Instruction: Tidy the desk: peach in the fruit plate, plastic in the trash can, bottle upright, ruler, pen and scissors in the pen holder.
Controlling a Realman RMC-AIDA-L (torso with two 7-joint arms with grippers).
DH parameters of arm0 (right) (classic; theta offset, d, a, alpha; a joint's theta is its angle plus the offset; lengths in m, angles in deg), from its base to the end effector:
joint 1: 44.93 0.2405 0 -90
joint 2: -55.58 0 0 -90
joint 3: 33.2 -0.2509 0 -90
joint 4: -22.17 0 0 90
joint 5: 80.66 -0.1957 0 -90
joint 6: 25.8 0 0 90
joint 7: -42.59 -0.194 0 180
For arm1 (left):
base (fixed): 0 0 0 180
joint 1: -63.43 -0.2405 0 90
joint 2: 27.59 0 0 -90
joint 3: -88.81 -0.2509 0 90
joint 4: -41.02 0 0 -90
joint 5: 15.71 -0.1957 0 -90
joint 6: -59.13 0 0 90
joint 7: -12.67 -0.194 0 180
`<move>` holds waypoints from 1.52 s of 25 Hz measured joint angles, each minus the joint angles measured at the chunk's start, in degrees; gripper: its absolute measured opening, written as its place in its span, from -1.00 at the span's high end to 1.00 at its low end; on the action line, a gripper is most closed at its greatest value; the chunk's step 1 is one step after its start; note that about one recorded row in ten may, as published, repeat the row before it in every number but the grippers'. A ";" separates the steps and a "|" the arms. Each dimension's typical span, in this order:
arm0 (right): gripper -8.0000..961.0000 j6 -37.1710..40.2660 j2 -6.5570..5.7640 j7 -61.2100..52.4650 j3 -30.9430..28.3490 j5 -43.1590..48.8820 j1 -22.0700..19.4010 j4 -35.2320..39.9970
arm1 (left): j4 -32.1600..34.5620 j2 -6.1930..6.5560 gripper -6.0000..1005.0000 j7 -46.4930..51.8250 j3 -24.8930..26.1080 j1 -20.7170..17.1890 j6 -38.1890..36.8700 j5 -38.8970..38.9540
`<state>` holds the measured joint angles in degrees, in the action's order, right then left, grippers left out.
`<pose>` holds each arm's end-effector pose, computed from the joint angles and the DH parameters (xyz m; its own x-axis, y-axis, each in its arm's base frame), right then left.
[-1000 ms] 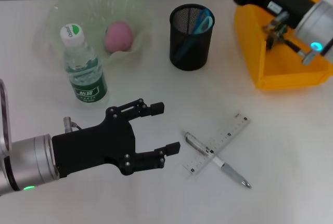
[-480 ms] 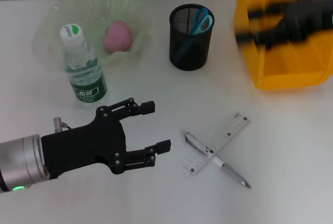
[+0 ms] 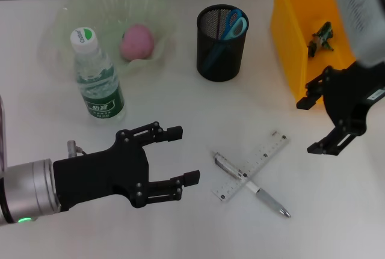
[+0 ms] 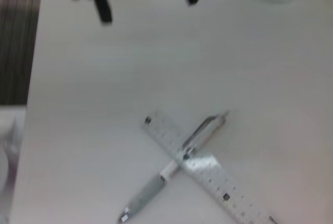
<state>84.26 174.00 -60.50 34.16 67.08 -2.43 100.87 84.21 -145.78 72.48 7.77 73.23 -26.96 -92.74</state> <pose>0.1732 0.3302 -0.0092 0.9123 0.0117 0.4093 0.0192 -0.9997 -0.0141 -0.2160 0.2422 -0.0762 0.7713 0.1184 0.6254 0.2558 -0.9574 -0.1342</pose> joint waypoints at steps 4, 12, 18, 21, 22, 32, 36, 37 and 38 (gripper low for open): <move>-0.73 -6.05 0.85 5.11 8.85 2.89 0.03 -1.63 | -0.26 -0.15 -0.59 0.01 0.09 0.11 0.35 -0.28; -0.73 -9.70 0.78 11.98 15.70 1.24 1.37 -4.05 | -0.29 0.15 -0.59 0.46 0.20 0.09 0.38 -0.31; -0.73 -9.66 0.58 14.38 19.26 0.15 4.08 -7.96 | -0.48 -0.01 -0.59 0.26 0.42 0.14 0.89 -0.31; -0.73 -10.12 0.53 15.18 19.74 0.16 5.33 -10.03 | -0.60 0.07 -0.59 0.29 0.54 0.89 1.77 -3.54; -0.73 -10.31 0.52 15.71 19.87 0.09 5.88 -10.81 | -0.60 0.07 -0.59 0.29 0.54 0.89 1.77 -3.54; -0.73 -14.04 0.55 21.68 22.37 -1.97 8.49 -15.93 | -0.96 -0.24 -0.59 0.00 1.86 1.74 2.51 -6.31; -0.73 -16.45 0.74 24.67 23.10 -3.16 9.60 -18.98 | -1.73 -0.28 -0.59 0.23 1.83 1.72 2.70 -6.31; -0.73 -16.45 0.74 24.67 23.10 -3.16 9.60 -18.98 | -1.73 -0.28 -0.59 0.23 1.83 1.72 2.70 -6.31; -0.73 -17.24 0.82 25.29 23.28 -3.17 9.87 -20.19 | -1.83 -0.28 -0.59 0.28 1.68 1.71 2.80 -6.31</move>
<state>67.03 174.83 -35.21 57.44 63.91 7.44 80.69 82.38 -146.06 72.76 9.45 74.95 -24.16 -99.05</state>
